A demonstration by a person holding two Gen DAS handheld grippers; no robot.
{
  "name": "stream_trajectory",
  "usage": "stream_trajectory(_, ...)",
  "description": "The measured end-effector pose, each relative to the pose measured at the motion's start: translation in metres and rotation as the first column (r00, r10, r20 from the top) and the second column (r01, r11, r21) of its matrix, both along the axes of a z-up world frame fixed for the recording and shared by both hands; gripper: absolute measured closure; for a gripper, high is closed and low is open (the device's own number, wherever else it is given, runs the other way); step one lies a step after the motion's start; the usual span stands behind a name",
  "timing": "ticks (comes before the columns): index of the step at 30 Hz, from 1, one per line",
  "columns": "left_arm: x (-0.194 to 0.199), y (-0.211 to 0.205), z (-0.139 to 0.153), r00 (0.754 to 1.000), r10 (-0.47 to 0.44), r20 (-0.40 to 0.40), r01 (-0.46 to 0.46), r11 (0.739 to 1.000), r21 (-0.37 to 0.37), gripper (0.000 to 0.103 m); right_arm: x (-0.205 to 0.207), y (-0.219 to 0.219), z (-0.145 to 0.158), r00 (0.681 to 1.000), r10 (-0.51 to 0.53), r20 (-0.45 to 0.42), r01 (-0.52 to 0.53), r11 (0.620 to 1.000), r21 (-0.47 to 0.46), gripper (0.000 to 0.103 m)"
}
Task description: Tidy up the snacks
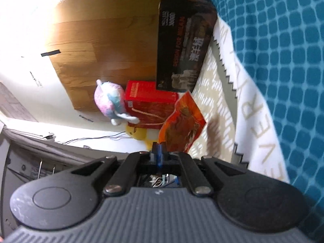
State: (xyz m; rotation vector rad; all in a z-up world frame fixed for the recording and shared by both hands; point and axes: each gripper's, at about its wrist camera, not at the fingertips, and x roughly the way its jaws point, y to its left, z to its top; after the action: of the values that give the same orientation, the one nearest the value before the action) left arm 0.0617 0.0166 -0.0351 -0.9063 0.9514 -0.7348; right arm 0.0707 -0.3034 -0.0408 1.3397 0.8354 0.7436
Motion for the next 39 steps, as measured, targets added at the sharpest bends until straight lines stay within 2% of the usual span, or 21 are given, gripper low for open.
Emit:
stream_trajectory(2, 0.003, -0.002, -0.001, 1.000, -0.013, -0.005, 0.013, 0.999, -0.033, 0.059, -0.001, -0.001, 0.005, 1.000, -0.002, 0.012, 0.002, 1.000, -0.026, 0.100)
stream_trajectory(4, 0.005, -0.002, 0.005, 1.000, -0.016, 0.018, 0.017, 0.999, -0.041, 0.069, 0.001, 0.000, 0.010, 1.000, 0.005, 0.025, -0.004, 0.999, -0.037, 0.100)
stream_trajectory(7, 0.011, -0.004, 0.028, 0.995, -0.022, 0.102, 0.022, 1.000, 0.003, 0.081, 0.013, 0.010, 0.037, 0.994, 0.018, 0.106, -0.007, 0.995, -0.099, 0.100)
stream_trajectory(11, 0.030, -0.006, 0.068, 0.976, -0.010, 0.218, -0.002, 0.999, 0.054, 0.081, 0.042, 0.021, 0.087, 0.966, 0.023, 0.259, 0.027, 0.982, -0.187, 0.100)
stream_trajectory(15, 0.057, -0.007, 0.111, 0.940, 0.007, 0.342, -0.044, 0.994, 0.099, 0.081, 0.073, 0.038, 0.125, 0.918, 0.015, 0.397, 0.103, 0.956, -0.274, 0.100)
stream_trajectory(18, 0.082, -0.007, 0.129, 0.915, 0.024, 0.403, -0.084, 0.988, 0.132, 0.081, 0.098, 0.050, 0.134, 0.884, 0.012, 0.468, 0.167, 0.926, -0.338, 0.100)
stream_trajectory(20, 0.100, -0.008, 0.130, 0.902, 0.041, 0.429, -0.119, 0.980, 0.157, 0.080, 0.114, 0.060, 0.127, 0.864, 0.016, 0.504, 0.217, 0.891, -0.399, 0.100)
stream_trajectory(22, 0.118, -0.011, 0.123, 0.902, 0.057, 0.429, -0.156, 0.967, 0.200, 0.076, 0.130, 0.062, 0.110, 0.868, 0.024, 0.496, 0.241, 0.853, -0.462, 0.096)
stream_trajectory(23, 0.128, -0.014, 0.116, 0.906, 0.065, 0.417, -0.177, 0.956, 0.236, 0.073, 0.139, 0.067, 0.098, 0.886, 0.021, 0.464, 0.240, 0.834, -0.497, 0.094)
stream_trajectory(25, 0.146, -0.019, 0.097, 0.928, 0.081, 0.364, -0.202, 0.930, 0.308, 0.069, 0.150, 0.067, 0.079, 0.915, 0.009, 0.403, 0.218, 0.829, -0.515, 0.089)
stream_trajectory(26, 0.152, -0.020, 0.088, 0.939, 0.089, 0.332, -0.203, 0.924, 0.326, 0.069, 0.151, 0.067, 0.073, 0.920, 0.008, 0.392, 0.213, 0.829, -0.517, 0.088)
stream_trajectory(27, 0.155, -0.019, 0.080, 0.947, 0.100, 0.305, -0.204, 0.922, 0.331, 0.071, 0.149, 0.065, 0.071, 0.917, 0.009, 0.399, 0.215, 0.832, -0.512, 0.079)
stream_trajectory(29, 0.148, -0.020, 0.079, 0.934, 0.110, 0.341, -0.234, 0.908, 0.349, 0.067, 0.141, 0.060, 0.073, 0.907, 0.001, 0.420, 0.234, 0.830, -0.507, 0.066)
stream_trajectory(31, 0.142, -0.021, 0.081, 0.931, 0.107, 0.350, -0.236, 0.906, 0.351, 0.066, 0.127, 0.052, 0.077, 0.892, -0.031, 0.452, 0.277, 0.826, -0.490, 0.065)
stream_trajectory(35, 0.123, -0.025, 0.092, 0.915, 0.105, 0.390, -0.269, 0.879, 0.394, 0.066, 0.095, 0.030, 0.080, 0.870, -0.094, 0.485, 0.337, 0.831, -0.443, 0.065)
stream_trajectory(39, 0.094, -0.038, 0.102, 0.904, 0.086, 0.418, -0.291, 0.841, 0.457, 0.063, 0.056, 0.024, 0.078, 0.857, -0.173, 0.485, 0.413, 0.794, -0.446, 0.065)
